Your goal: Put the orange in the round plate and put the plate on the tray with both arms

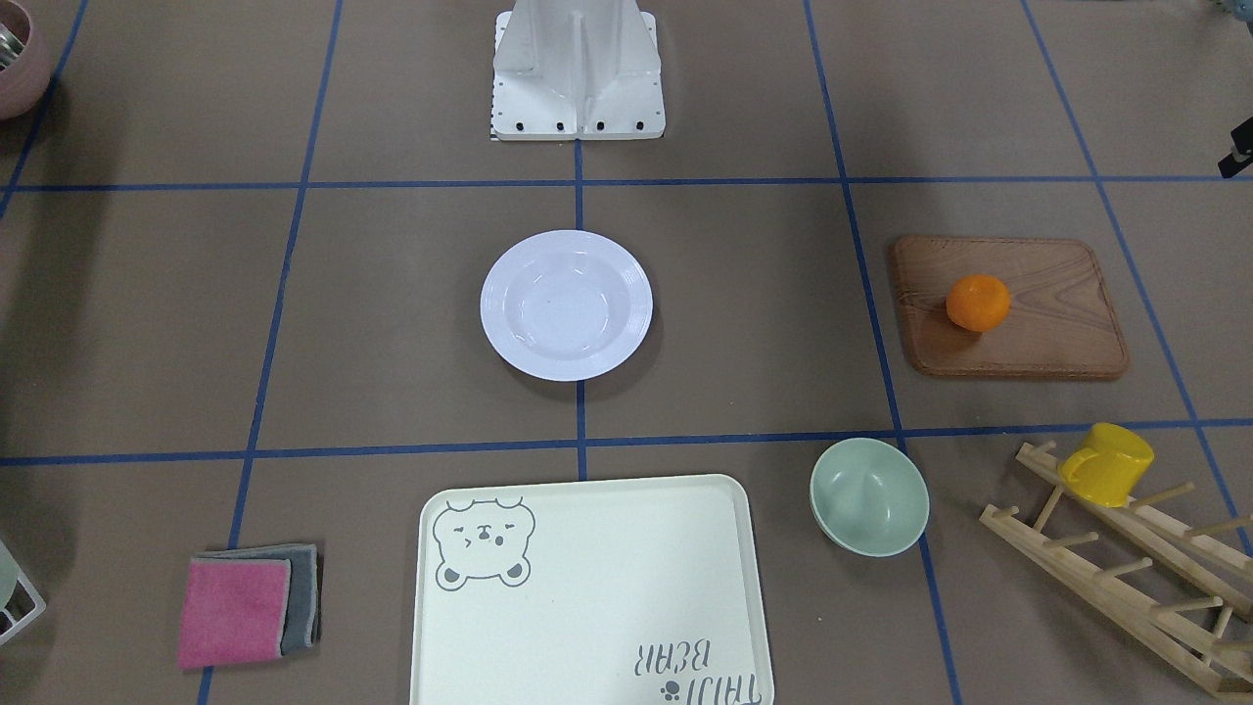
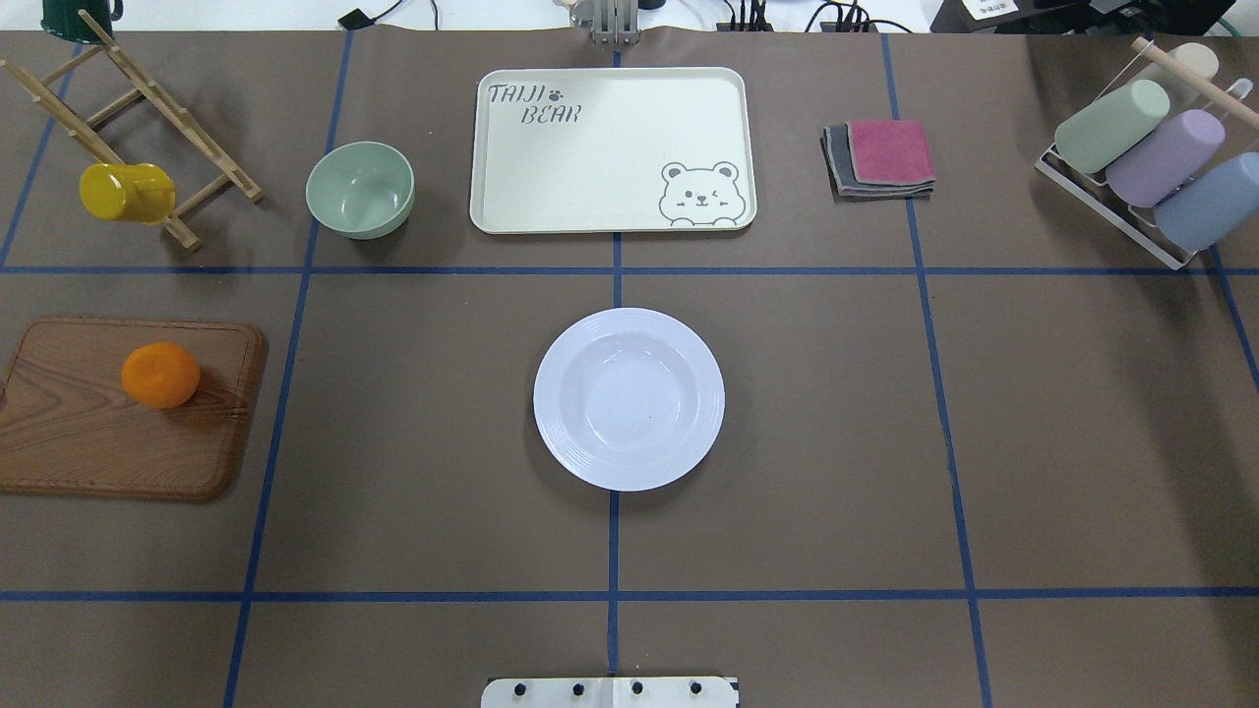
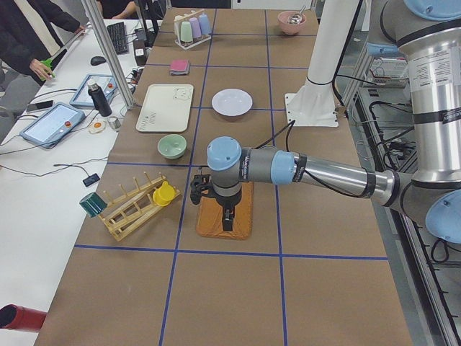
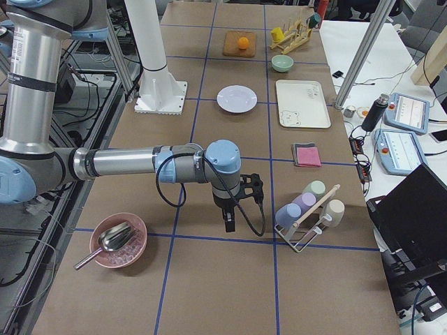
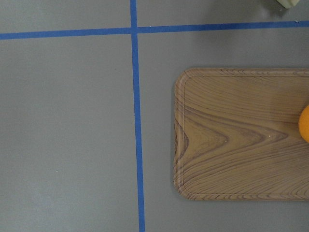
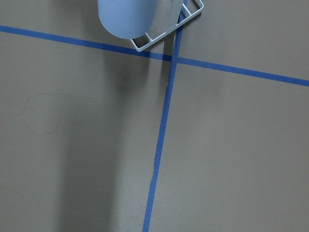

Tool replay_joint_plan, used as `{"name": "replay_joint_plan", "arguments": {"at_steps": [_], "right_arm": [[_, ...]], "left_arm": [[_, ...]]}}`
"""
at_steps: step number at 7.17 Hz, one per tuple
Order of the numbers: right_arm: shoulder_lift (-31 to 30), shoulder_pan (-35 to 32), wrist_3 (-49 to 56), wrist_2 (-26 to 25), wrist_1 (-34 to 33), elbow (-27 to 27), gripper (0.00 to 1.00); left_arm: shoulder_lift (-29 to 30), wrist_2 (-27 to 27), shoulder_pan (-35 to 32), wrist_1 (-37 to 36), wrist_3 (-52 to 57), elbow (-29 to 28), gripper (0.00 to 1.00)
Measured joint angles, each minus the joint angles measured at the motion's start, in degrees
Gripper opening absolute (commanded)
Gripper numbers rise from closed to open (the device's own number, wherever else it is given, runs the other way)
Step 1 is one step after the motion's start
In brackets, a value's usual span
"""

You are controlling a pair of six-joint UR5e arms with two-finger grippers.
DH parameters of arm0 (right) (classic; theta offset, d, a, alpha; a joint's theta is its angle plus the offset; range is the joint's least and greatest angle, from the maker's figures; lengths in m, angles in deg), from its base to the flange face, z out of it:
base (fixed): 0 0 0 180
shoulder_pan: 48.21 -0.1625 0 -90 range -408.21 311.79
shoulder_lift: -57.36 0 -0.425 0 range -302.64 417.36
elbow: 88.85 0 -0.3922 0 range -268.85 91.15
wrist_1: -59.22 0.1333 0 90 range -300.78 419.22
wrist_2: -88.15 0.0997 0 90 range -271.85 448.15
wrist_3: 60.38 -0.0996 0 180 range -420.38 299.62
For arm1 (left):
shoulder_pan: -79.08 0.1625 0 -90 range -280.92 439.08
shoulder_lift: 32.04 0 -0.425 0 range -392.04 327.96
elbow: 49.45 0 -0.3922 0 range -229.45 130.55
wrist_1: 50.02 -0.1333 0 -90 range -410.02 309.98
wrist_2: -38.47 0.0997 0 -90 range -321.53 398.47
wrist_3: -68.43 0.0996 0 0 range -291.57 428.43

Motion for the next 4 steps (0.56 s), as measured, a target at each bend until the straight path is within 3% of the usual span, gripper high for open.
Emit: {"name": "replay_joint_plan", "arguments": {"at_steps": [4], "right_arm": [[0.0,0.0,-0.8,0.6,4.9,-0.1,1.0]], "left_arm": [[0.2,-0.1,0.0,0.0,-0.3,2.6,0.99]]}}
